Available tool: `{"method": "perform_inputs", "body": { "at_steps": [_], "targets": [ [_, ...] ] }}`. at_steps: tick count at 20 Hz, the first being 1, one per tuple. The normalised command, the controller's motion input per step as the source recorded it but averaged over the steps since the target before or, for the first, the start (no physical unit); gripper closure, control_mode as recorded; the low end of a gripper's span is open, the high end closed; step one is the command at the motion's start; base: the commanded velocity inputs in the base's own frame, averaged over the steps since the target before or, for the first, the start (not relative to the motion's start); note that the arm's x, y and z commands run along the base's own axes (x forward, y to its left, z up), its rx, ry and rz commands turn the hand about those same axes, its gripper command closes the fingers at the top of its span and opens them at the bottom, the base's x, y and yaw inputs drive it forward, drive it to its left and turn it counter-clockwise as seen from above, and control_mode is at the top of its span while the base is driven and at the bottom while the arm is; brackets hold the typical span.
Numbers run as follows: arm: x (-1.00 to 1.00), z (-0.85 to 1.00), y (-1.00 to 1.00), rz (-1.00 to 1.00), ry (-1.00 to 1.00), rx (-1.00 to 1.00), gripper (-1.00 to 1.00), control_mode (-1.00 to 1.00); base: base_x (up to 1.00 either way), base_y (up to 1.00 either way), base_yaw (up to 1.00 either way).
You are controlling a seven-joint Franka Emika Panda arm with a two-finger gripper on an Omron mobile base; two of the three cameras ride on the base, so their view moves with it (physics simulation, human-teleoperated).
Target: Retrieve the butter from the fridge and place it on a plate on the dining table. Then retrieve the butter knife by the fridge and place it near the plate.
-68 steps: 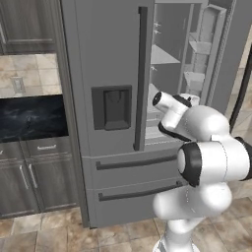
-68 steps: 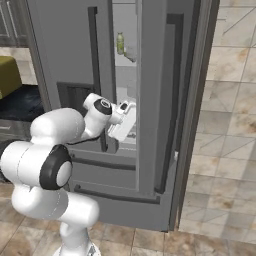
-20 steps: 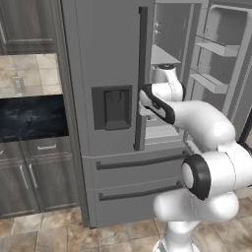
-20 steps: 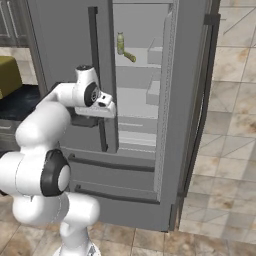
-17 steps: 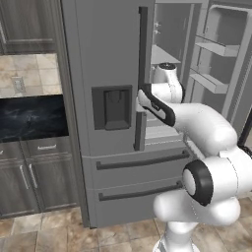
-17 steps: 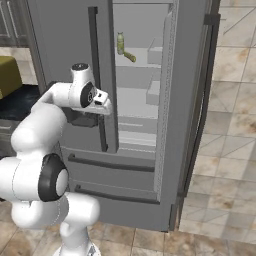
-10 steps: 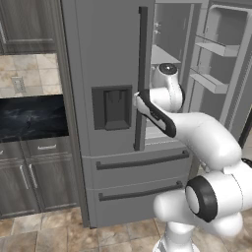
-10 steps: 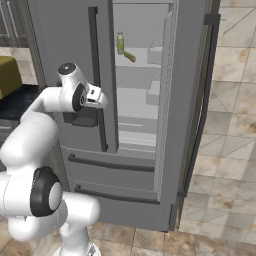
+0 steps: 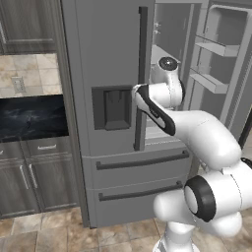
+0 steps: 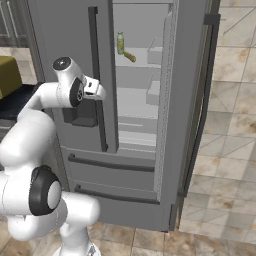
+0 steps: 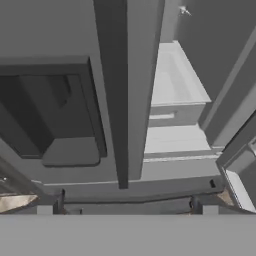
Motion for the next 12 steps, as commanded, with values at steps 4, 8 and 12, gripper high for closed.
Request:
{"method": "perform_inputs", "body": {
  "at_steps": [4, 8, 12],
  "targets": [
    [0.03, 0.66, 0.24, 0.03, -0.30, -0.12, -1.00, -1.00, 0.00, 0.00, 0.00],
    [0.03, 0.64, 0.18, 0.02, -0.10, -0.07, -1.00, -1.00, 0.00, 0.00, 0.00],
    [0.16, 0.02, -0.06, -0.01, 0.11, 0.04, -1.00, -1.00, 0.00, 0.00, 0.00]
  ]
}}
